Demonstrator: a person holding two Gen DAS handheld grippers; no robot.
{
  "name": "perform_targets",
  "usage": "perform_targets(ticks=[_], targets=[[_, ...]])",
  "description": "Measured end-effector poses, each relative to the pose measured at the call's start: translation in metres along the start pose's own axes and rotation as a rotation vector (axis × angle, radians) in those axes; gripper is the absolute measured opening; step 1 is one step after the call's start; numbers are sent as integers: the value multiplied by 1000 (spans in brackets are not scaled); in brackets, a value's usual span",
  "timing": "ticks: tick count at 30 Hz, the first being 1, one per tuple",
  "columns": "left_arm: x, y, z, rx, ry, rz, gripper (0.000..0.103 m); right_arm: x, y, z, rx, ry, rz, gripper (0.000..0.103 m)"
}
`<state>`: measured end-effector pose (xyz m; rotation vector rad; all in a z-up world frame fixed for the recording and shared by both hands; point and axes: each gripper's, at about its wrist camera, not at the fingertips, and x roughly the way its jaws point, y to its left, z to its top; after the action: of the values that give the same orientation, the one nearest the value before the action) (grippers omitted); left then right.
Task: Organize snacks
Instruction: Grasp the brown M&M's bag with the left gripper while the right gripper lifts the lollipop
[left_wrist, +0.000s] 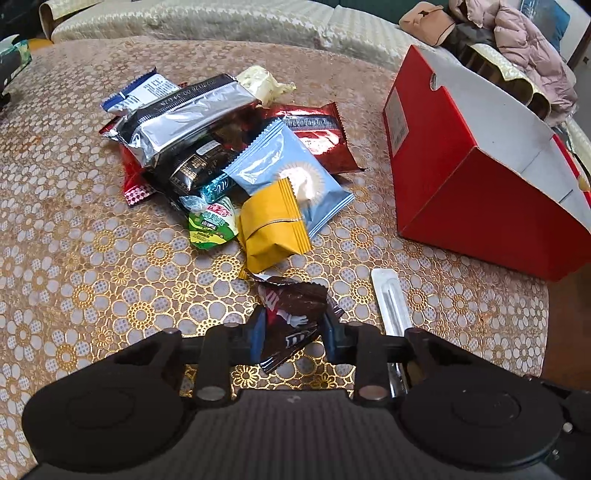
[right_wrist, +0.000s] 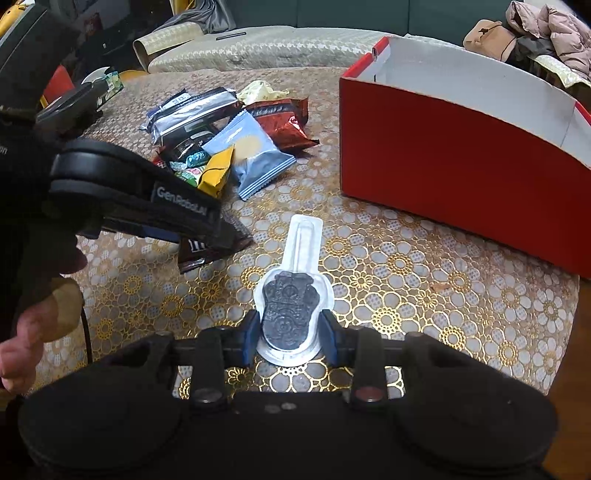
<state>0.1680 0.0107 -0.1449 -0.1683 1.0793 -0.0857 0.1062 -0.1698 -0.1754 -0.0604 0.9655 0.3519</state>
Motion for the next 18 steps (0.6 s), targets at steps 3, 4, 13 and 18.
perform_targets(ticks=[3, 4, 13, 18], targets=[[-5, 4, -4, -8, -3, -10, 27, -2, 0, 1, -4, -11, -1, 33], [-7, 4, -4, -9, -3, -10, 27, -3, 1, 1, -5, -16, -1, 33], [-37, 7, -12, -18, -37, -19, 27, -26, 2, 4, -16, -78, -10, 33], [-55, 0, -13, 1, -61, -12, 27, -44, -1, 6, -11, -122, -11, 32]])
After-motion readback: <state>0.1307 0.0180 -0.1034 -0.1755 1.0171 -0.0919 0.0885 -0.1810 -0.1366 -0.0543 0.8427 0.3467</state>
